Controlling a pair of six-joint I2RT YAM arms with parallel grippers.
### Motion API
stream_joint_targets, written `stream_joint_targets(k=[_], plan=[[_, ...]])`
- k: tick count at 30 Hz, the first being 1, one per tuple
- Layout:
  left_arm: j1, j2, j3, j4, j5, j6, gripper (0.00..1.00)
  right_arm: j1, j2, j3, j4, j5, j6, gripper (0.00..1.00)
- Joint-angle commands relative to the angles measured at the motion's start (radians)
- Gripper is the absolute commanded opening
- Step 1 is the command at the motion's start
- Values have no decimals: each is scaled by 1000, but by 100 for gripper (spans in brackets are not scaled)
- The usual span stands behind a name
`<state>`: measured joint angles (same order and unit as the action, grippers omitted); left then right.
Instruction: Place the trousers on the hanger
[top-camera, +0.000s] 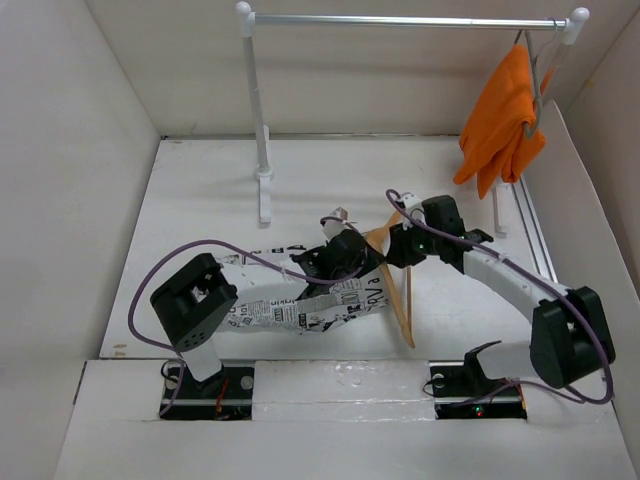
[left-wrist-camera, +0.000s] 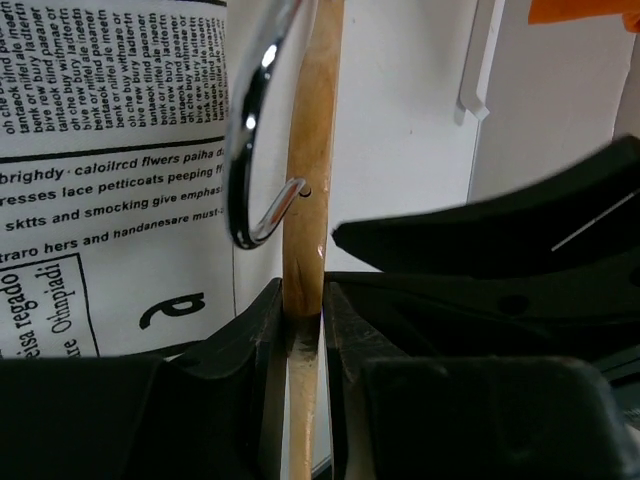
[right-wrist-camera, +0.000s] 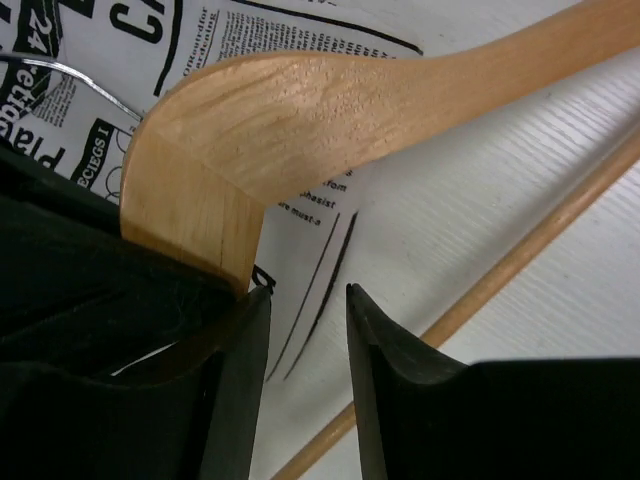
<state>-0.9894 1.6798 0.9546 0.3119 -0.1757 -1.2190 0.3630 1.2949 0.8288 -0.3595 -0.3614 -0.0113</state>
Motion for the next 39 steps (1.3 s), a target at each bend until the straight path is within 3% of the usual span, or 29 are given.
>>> stream_joint_targets(k=[1, 2, 7, 17, 19, 20, 21, 22, 33, 39], plan=[[-8, -37, -31, 13, -59, -36, 0, 14, 33, -8, 218, -85, 45, 43], [-8, -40, -43, -17, -70, -34, 0, 14, 85, -28, 249, -70, 68, 49], [-8, -48, -83, -28, -90, -39, 0, 14, 150, -66, 313, -48, 89, 57], [-8, -35, -79, -99, -128, -24, 0, 36, 271, -142, 462, -105, 169, 58], [-8, -29, -74, -114, -134, -19, 0, 36, 309, -137, 479, -160, 171, 54], [-8, -29, -71, -119, -136, -14, 0, 36, 316, -134, 476, -174, 169, 41], [-8, -29, -68, -138, -146, -10, 0, 22, 314, -132, 472, -182, 172, 5], [-8, -32, -63, -146, -154, -10, 0, 2, 279, -140, 472, -185, 178, 0], [-8, -81, -74, -263, -219, 79, 0, -271, -47, 19, 139, -189, 149, 0], [-8, -166, -149, -299, -260, 105, 0, -455, -98, 50, -30, -162, 53, 0]])
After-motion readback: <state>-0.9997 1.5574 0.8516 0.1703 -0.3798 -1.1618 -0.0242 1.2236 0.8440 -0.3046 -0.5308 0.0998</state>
